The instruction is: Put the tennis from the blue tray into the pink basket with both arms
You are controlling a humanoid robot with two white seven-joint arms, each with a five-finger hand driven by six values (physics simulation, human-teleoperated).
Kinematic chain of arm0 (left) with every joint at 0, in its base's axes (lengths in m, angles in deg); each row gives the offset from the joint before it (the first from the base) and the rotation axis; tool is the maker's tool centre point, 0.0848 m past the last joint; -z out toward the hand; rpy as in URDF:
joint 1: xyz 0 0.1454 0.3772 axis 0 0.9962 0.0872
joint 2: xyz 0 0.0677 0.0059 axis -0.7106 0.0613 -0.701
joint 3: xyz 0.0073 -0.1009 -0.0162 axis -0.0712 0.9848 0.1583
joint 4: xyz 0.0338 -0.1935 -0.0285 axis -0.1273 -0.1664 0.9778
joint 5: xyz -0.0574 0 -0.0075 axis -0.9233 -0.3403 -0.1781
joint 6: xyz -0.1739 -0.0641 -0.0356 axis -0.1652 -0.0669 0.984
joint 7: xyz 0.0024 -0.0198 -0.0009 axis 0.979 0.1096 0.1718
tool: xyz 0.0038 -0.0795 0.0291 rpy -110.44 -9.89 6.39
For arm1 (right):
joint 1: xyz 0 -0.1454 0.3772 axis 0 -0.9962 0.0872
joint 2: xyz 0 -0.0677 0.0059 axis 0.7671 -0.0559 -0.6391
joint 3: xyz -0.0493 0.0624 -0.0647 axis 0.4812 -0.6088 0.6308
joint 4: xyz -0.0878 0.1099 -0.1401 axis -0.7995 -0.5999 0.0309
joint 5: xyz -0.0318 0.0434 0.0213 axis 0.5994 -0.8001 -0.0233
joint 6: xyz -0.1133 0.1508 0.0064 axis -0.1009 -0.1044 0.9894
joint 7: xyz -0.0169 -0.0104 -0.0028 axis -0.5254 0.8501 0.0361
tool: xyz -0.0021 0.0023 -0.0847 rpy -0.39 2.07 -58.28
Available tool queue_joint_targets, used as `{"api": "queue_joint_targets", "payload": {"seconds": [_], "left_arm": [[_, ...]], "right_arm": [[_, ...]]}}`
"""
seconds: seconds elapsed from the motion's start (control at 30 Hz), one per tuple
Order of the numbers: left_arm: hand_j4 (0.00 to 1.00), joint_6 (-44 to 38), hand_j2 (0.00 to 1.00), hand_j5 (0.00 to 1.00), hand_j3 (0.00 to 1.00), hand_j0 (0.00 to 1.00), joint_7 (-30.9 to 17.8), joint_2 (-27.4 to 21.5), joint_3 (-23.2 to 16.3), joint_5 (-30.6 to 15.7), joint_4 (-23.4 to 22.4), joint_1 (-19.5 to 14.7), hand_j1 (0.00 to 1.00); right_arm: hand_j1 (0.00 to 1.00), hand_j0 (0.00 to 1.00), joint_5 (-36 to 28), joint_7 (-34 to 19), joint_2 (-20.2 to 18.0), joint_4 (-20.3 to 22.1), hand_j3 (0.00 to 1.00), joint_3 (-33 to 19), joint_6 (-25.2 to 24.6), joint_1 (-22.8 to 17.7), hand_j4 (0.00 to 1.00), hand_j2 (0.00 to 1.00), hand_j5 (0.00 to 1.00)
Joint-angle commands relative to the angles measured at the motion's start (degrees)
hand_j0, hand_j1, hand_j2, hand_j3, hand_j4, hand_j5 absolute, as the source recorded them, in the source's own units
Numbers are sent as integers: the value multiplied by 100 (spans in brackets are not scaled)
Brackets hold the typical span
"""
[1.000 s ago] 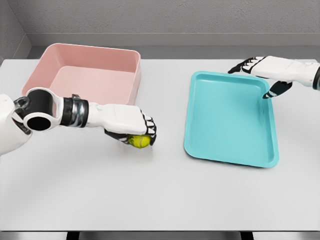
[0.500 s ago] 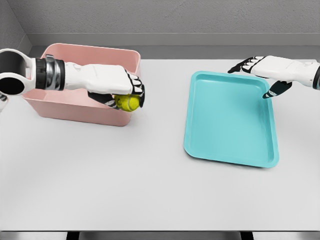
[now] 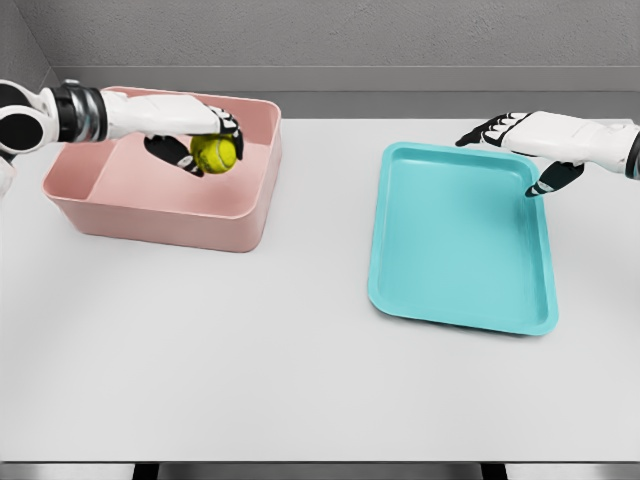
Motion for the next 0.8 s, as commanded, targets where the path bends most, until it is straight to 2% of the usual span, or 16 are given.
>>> {"api": "queue_joint_targets", "payload": {"seconds": [0.0,0.03,0.1,0.13,0.43,0.47,0.53,0.57,0.63,0.67,0.73,0.77], "left_arm": [[42,-2,42,42,42,42,8,71,124,-51,-318,0,42],[42,-10,42,42,42,42,8,71,150,-51,-318,0,42],[83,-28,83,83,83,83,8,62,203,-51,-300,9,83],[96,-28,96,96,96,96,8,54,203,-51,-274,9,96],[97,-19,97,97,97,97,8,10,212,-68,-89,79,97],[97,-10,97,97,97,97,8,-34,203,-77,235,123,97],[100,33,100,100,100,100,8,-614,229,-147,1325,220,100],[100,53,100,100,100,100,8,-790,343,-218,1651,307,100],[100,53,100,100,100,100,8,-1264,809,-481,2213,720,100],[100,53,100,100,100,100,8,-1668,906,-631,2591,879,100],[100,53,100,100,100,100,8,-2064,932,-719,2969,1125,100],[100,53,100,100,100,100,8,-2240,985,-719,2996,1160,100]], "right_arm": [[100,100,-34,3,-6,-2,100,-6,-13,0,100,100,100],[100,100,-34,3,-6,7,100,-6,-13,0,100,100,100],[100,100,-34,3,3,7,100,-6,-13,0,100,100,100],[100,100,-34,3,3,7,100,-6,-13,0,100,100,100],[100,100,-34,3,-6,7,100,-6,-13,0,100,100,100],[100,100,-34,3,-6,7,100,-6,-13,0,100,100,100],[100,100,-34,3,-6,7,100,-6,-13,0,100,100,100],[100,100,-34,3,-6,7,100,-6,-13,0,100,100,100],[100,100,-34,3,-6,7,100,-6,-13,0,100,100,100],[100,100,-34,3,-6,7,100,-6,-13,0,100,100,100],[100,100,-34,3,-6,7,100,-6,-13,0,100,100,100],[100,100,-34,3,-6,7,100,-6,-13,0,100,100,100]]}}
